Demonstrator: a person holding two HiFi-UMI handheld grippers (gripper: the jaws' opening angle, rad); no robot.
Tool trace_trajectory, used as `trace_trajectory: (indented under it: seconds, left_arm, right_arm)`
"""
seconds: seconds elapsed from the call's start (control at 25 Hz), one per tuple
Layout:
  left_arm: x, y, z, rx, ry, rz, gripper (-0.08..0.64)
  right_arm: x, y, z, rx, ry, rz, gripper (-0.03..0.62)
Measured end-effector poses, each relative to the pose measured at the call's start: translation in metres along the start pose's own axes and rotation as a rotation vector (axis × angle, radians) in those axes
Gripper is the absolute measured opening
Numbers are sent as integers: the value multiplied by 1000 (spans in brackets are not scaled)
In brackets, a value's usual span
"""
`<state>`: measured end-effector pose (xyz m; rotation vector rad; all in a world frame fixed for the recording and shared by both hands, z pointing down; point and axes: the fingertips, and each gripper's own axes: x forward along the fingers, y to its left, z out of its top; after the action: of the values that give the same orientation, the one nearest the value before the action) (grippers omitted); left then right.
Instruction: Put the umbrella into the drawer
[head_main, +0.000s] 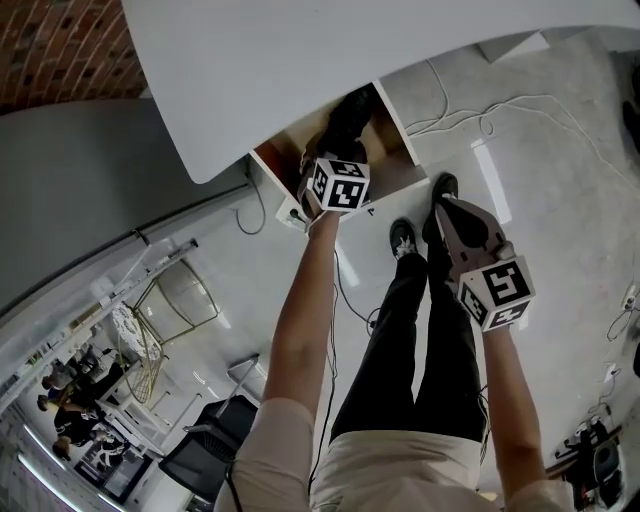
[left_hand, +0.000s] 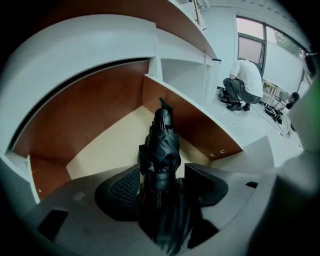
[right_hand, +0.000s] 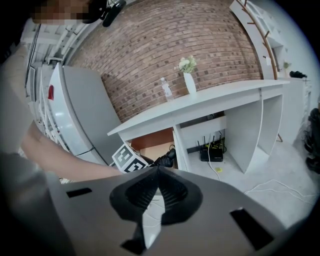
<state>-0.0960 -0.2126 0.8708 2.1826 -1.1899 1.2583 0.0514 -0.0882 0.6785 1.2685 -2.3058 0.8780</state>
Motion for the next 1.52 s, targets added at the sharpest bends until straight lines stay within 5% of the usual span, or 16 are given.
trace_trajectory:
  seconds: [0.96,1.12,1.52]
  left_arm:
    - [-254,-22,-13,-422,-161,56,273]
    - [-297,-29,-14,-452,-165,64,273]
    - [-360,-31,25,-432,-279,99,273]
  right_arm:
    - [-57,91,76,-30,-38,-24,67]
    - [-69,106,85,29,-39,-9,67]
    - [-83,121,106,-37,-61,7,67]
